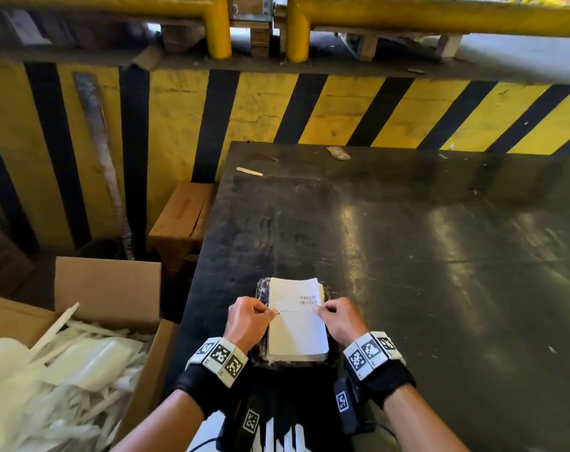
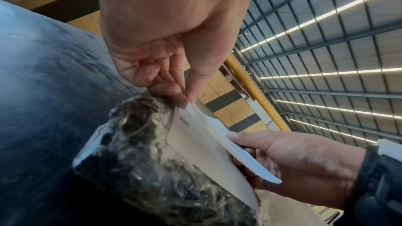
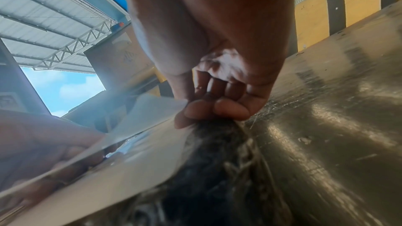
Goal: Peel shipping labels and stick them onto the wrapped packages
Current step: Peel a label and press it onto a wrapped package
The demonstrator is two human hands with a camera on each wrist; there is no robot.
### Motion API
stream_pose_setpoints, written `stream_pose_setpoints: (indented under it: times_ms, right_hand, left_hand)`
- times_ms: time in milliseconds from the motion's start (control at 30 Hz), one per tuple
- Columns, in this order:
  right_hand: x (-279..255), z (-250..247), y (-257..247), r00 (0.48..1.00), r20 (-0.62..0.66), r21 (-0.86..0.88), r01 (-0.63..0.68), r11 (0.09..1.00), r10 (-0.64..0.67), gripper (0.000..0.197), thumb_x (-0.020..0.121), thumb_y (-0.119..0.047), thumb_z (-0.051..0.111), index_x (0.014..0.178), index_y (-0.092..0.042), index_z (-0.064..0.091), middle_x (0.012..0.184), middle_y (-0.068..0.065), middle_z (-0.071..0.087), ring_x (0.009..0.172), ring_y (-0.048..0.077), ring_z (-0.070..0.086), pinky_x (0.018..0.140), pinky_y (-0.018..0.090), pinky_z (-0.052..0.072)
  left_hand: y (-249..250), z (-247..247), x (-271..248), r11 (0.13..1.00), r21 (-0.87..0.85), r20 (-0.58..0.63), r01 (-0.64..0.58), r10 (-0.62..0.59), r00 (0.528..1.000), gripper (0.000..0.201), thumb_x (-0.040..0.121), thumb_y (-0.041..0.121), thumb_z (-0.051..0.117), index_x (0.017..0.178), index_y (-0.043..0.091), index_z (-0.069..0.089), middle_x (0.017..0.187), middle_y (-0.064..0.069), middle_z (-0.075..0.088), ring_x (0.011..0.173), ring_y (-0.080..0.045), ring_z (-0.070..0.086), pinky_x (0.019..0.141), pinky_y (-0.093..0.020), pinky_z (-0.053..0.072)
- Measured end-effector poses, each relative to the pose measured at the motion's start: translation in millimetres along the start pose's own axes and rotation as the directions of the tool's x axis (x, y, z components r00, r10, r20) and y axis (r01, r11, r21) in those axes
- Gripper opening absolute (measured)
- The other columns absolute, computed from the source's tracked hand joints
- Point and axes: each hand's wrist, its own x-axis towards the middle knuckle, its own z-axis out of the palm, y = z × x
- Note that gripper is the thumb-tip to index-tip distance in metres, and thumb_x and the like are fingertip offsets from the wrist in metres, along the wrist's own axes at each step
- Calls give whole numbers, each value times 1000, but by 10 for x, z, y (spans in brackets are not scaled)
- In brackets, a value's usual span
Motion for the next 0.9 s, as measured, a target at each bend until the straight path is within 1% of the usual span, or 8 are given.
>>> stream_pose_setpoints:
  times_ms: [167, 300, 467, 567, 633, 733, 800, 900]
  right_hand:
    - [-2, -3, -31, 1000, 8, -55, -21, 998, 22, 36, 92, -27, 55, 81, 5, 66, 81, -1, 66, 53, 6, 49, 40, 13, 29]
    - [-10, -14, -94, 999, 6, -153, -33, 988, 34, 35, 91, -24, 55, 60, -10, 55, 65, -8, 53, 48, 5, 43, 35, 11, 26]
    - [50, -37, -199, 992, 73, -261, -81, 962, 103, 36, 87, -25, 56, 53, -17, 48, 69, 2, 61, 60, 20, 57, 56, 21, 42]
    - [38, -78, -260, 991, 89, -377, -60, 924, 100, 22, 85, -34, 60, 79, -13, 64, 95, 9, 72, 84, 25, 68, 74, 29, 52]
    - [-18, -147, -238, 993, 57, -433, -72, 899, 107, 36, 81, -48, 62, 92, -14, 65, 99, 6, 71, 84, 23, 67, 73, 30, 51]
    - [-216, -225, -158, 994, 54, -535, -50, 844, 92, 38, 80, -55, 61, 85, -18, 55, 92, 2, 64, 82, 22, 63, 65, 29, 46]
    - [-371, -222, -107, 998, 29, -609, 56, 791, -48, 30, 86, -48, 56, 86, -18, 49, 102, 3, 60, 96, 23, 59, 76, 33, 47]
    - [-634, -173, -83, 956, 105, -633, 277, 723, -274, 30, 94, -36, 44, 114, -15, 51, 132, 3, 48, 124, 24, 42, 101, 37, 35]
  left_hand:
    - [30, -17, 15, 999, 49, 12, 25, -26, 1000, 28, 83, 20, 69, 69, -4, 70, 70, -11, 70, 58, -14, 59, 55, -25, 49]
    - [62, -9, 35, 991, 127, 20, 38, -41, 999, 32, 81, 19, 69, 59, -3, 66, 63, -10, 66, 54, -14, 56, 59, -29, 52]
    - [111, -23, 63, 973, 220, 40, 65, -76, 996, 47, 79, 18, 68, 40, 12, 44, 55, -2, 55, 57, -15, 58, 54, -24, 45]
    - [124, -12, 74, 957, 284, 78, 58, -83, 993, 27, 80, 23, 65, 59, 7, 59, 83, -10, 70, 71, -19, 65, 59, -25, 47]
    - [135, -14, 47, 938, 342, 77, 46, -77, 994, 24, 82, 30, 63, 82, 6, 66, 98, -9, 70, 79, -22, 64, 66, -28, 48]
    - [98, -76, -68, 868, 495, 56, -49, 25, 998, 27, 84, 40, 62, 89, 14, 59, 103, -4, 63, 96, -26, 61, 78, -32, 48]
    - [49, -112, -144, 776, 589, 87, -225, 215, 973, 29, 84, 43, 62, 93, 18, 51, 106, -2, 57, 104, -24, 53, 84, -32, 42]
    - [-33, -105, -209, 647, 659, 237, -382, 303, 923, 66, 83, 57, 57, 131, 16, 39, 140, -10, 39, 130, -27, 32, 106, -38, 29]
